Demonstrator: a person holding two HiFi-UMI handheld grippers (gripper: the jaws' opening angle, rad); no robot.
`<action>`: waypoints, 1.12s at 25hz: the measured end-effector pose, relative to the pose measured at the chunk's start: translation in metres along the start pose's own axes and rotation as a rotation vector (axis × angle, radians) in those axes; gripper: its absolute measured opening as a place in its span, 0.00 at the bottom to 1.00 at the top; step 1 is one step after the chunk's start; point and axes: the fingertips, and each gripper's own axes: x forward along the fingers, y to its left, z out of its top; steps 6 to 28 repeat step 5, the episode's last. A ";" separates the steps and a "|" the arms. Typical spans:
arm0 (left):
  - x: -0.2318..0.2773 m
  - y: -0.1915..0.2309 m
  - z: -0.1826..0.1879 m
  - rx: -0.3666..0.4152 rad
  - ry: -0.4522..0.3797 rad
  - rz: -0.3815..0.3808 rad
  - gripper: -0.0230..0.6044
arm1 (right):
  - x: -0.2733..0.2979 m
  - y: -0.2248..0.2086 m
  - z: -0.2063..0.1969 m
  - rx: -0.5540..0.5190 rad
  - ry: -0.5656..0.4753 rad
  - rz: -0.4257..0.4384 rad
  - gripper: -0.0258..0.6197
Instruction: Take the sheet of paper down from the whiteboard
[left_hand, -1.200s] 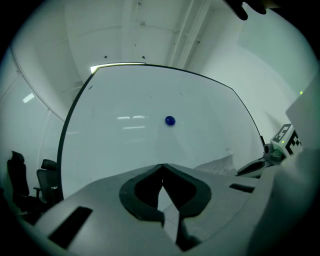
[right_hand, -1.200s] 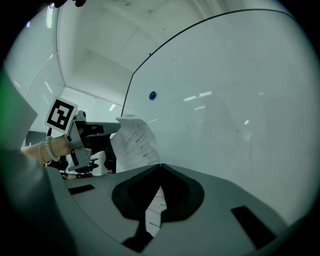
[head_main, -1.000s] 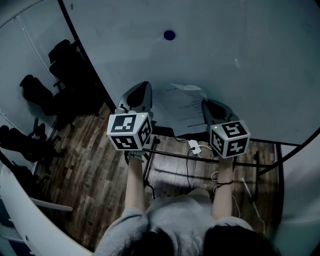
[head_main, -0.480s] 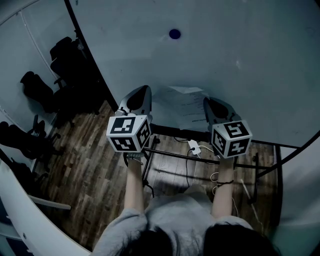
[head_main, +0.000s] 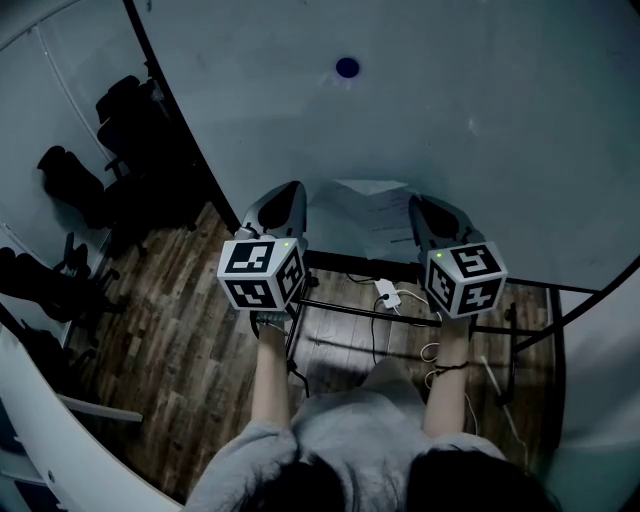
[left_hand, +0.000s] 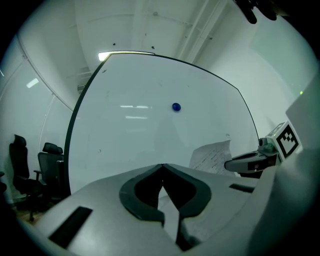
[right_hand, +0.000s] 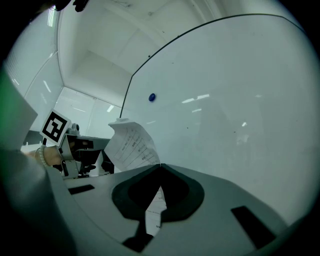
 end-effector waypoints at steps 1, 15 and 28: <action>0.000 0.000 -0.002 0.000 0.006 -0.003 0.05 | 0.000 0.000 -0.001 -0.001 0.002 0.000 0.04; 0.002 -0.002 -0.007 0.011 0.022 -0.014 0.05 | 0.002 0.001 -0.003 -0.017 0.014 0.003 0.04; 0.002 -0.002 -0.007 0.011 0.022 -0.014 0.05 | 0.002 0.001 -0.003 -0.017 0.014 0.003 0.04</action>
